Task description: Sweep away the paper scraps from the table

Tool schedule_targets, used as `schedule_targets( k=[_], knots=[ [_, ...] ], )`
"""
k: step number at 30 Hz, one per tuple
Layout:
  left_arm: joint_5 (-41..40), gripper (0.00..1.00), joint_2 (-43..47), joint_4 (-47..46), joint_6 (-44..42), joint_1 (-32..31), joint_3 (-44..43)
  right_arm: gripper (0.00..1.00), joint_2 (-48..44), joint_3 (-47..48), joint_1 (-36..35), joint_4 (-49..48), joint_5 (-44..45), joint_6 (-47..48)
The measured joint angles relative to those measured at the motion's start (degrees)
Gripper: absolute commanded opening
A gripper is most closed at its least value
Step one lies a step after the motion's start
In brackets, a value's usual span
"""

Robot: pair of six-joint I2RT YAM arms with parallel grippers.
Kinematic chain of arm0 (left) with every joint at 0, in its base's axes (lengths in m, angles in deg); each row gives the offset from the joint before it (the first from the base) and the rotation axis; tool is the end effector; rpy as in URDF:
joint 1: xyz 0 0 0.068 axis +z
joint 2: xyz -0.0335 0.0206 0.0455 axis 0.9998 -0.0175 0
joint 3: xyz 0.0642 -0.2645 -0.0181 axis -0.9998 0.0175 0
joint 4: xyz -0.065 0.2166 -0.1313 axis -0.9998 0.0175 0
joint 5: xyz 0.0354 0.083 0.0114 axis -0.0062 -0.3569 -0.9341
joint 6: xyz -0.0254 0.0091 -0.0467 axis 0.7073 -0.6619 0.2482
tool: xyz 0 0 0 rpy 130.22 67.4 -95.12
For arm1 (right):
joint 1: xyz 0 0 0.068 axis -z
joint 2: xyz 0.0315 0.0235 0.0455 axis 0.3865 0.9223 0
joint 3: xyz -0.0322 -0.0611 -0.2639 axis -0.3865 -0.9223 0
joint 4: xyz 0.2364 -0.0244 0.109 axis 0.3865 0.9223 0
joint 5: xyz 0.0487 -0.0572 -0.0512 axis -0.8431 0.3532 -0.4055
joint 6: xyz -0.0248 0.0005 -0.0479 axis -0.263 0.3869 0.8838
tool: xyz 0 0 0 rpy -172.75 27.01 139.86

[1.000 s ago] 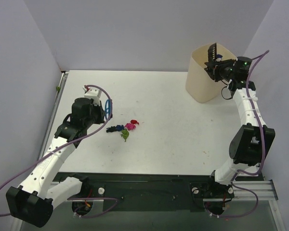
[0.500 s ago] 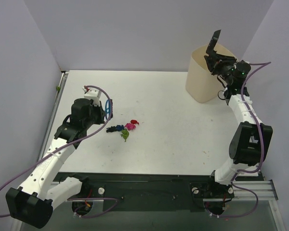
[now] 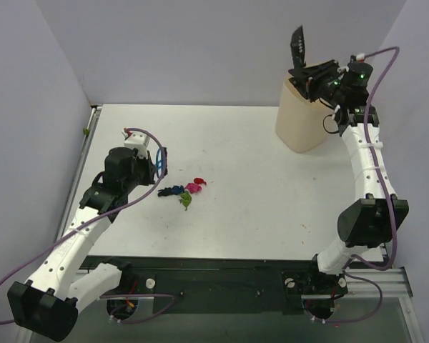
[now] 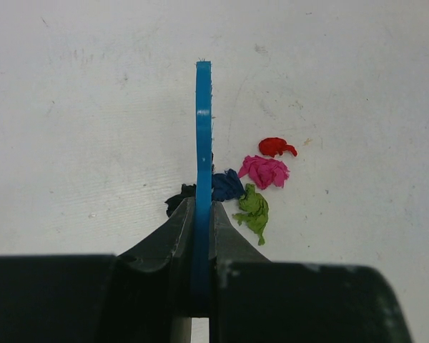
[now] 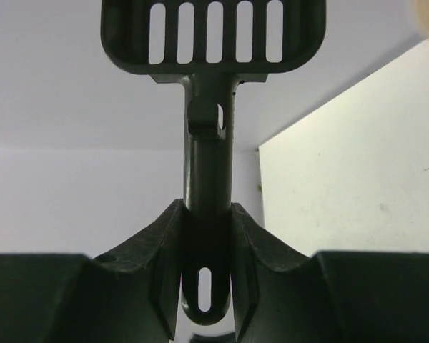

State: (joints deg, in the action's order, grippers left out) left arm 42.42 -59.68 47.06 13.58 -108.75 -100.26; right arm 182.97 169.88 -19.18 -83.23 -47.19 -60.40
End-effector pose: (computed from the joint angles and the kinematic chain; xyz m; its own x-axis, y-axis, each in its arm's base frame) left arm 0.2056 -0.0717 0.3217 -0.4806 -0.0353 -0.8762 0.1953 0.9698 -0.1463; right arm 0.3902 -0.0052 0.4387 -0.4510 0.8502 -0.2715 -0.1819 0.2102 0.9606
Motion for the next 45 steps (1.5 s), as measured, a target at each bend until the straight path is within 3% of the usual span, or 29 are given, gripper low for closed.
schedule_targets(
  k=[5, 8, 12, 17, 23, 29, 34, 41, 45],
  knots=[
    [0.4, 0.00, 0.3, 0.0, -0.2, 0.0, 0.0, 0.00, 1.2, 20.7, -9.4, 21.6, -1.5, 22.6],
    [0.4, 0.00, 0.4, -0.1, -0.5, 0.0, 0.2, 0.00, 1.1, 25.2, -15.2, 31.5, -0.2, 33.4],
    [0.4, 0.00, 0.4, -0.2, -0.7, 0.0, 0.4, 0.00, 0.8, 22.2, -23.3, 43.1, 10.4, 46.1],
    [0.4, 0.00, 0.4, -0.2, -1.1, 0.0, 0.4, 0.00, 0.4, 8.6, -33.6, 50.2, 26.3, 56.6],
    [0.4, 0.00, 0.4, -0.3, -1.2, 0.0, 0.4, 0.00, -4.8, -8.1, -44.3, 49.9, 38.3, 63.5],
    [-0.5, 0.00, -0.3, -0.4, -2.4, 0.0, 0.5, 0.00, -16.0, -22.4, -45.7, 44.5, 39.1, 64.7],
    [-3.0, 0.00, -4.8, 0.8, -6.8, 0.0, -0.6, 0.00, -17.7, -28.7, -47.4, 39.7, 37.6, 64.3],
    [-10.0, 0.00, -17.5, 10.8, -11.9, -0.9, -13.5, 0.00, -15.3, -33.6, -52.8, 35.1, 36.2, 64.1],
    [-16.2, 0.00, -20.7, 14.6, -13.7, -2.7, -15.8, 0.00, -14.1, -34.5, -55.6, 32.5, 34.7, 64.1]
  ],
)
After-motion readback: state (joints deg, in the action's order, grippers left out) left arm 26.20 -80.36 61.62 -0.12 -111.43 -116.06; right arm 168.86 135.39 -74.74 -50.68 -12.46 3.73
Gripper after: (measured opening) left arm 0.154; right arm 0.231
